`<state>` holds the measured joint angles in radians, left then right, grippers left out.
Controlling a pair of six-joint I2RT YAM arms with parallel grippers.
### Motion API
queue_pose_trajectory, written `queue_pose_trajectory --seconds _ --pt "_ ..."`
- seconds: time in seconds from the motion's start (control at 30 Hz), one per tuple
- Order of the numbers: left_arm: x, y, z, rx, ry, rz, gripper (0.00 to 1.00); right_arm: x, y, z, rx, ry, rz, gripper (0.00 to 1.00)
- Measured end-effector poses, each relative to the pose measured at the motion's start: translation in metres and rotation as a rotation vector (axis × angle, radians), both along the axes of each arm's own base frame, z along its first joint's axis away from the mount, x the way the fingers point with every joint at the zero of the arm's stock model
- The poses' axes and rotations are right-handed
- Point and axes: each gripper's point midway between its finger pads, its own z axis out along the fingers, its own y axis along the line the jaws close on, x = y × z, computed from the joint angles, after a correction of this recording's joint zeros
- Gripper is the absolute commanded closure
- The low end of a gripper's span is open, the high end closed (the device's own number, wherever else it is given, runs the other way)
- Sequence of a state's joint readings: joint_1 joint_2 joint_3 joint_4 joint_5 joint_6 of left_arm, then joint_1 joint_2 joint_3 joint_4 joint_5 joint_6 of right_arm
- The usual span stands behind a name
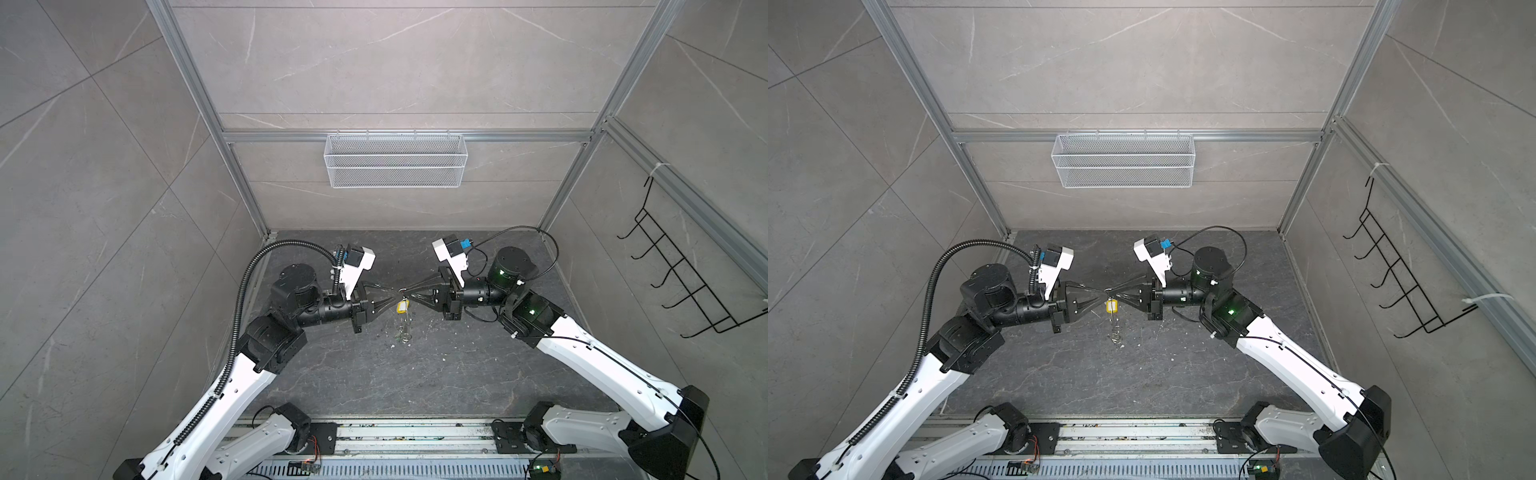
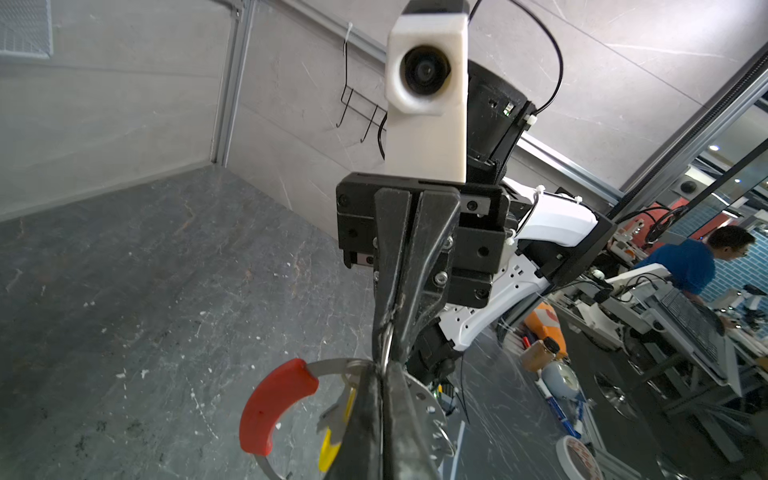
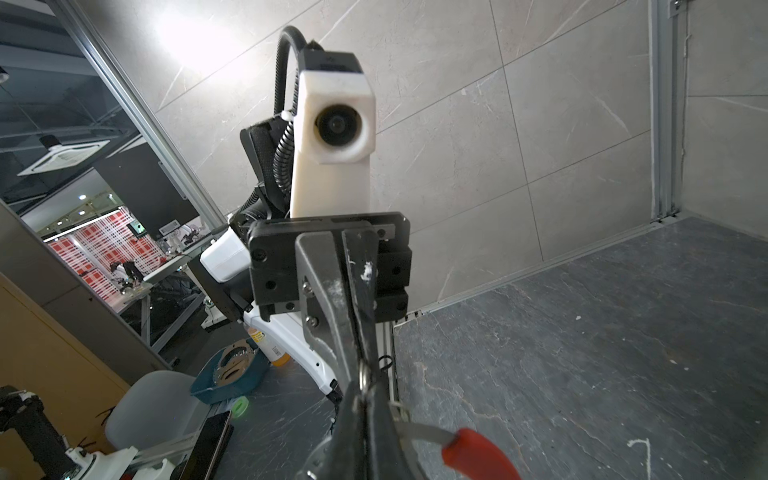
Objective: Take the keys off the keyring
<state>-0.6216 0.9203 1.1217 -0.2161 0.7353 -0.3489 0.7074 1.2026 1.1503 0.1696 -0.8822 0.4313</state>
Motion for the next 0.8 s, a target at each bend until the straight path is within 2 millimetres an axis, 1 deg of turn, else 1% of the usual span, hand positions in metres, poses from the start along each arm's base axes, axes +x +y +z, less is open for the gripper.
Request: queue_pose_trajectory --seconds 0.1,0.13,0.17,0.23,0.37,0.43,0.5,0.6,0.73,0.8 --pt "0.001 0.001 0.0 0.007 0.007 0.007 1.0 0.001 0.0 0.0 -0.001 0.003 -0.003 1.0" --pt "0.001 0.001 0.0 0.012 0.011 0.012 1.0 0.001 0.0 0.0 -0.001 0.003 -0.006 0.97" --pt "0.002 0.002 0.0 0.019 0.016 0.02 1.0 0.001 0.0 -0.001 -0.002 0.004 -0.009 0.9" --pt "0.002 0.002 0.0 0.034 0.026 0.026 1.0 0.002 0.0 -0.003 -0.009 0.007 -0.016 0.8" --pt "0.005 0.004 -0.001 0.077 0.054 0.043 1.0 0.004 -0.001 -0.011 -0.04 0.031 -0.033 0.69" --pt "0.006 0.004 0.0 0.096 0.062 0.046 1.0 0.004 -0.002 -0.013 -0.053 0.037 -0.04 0.66" --pt "0.005 0.005 0.001 0.113 0.068 0.044 1.0 0.004 -0.004 -0.015 -0.065 0.041 -0.051 0.64" --pt "0.002 0.006 0.001 0.143 0.081 0.038 1.0 0.004 -0.012 -0.013 -0.068 0.038 -0.072 0.64" --pt "0.0 0.007 -0.001 0.191 0.103 0.022 1.0 0.013 -0.025 -0.011 -0.071 0.03 -0.108 0.64" --pt "0.0 0.006 -0.004 0.216 0.117 0.011 1.0 0.015 -0.027 -0.014 -0.084 0.038 -0.097 0.64"
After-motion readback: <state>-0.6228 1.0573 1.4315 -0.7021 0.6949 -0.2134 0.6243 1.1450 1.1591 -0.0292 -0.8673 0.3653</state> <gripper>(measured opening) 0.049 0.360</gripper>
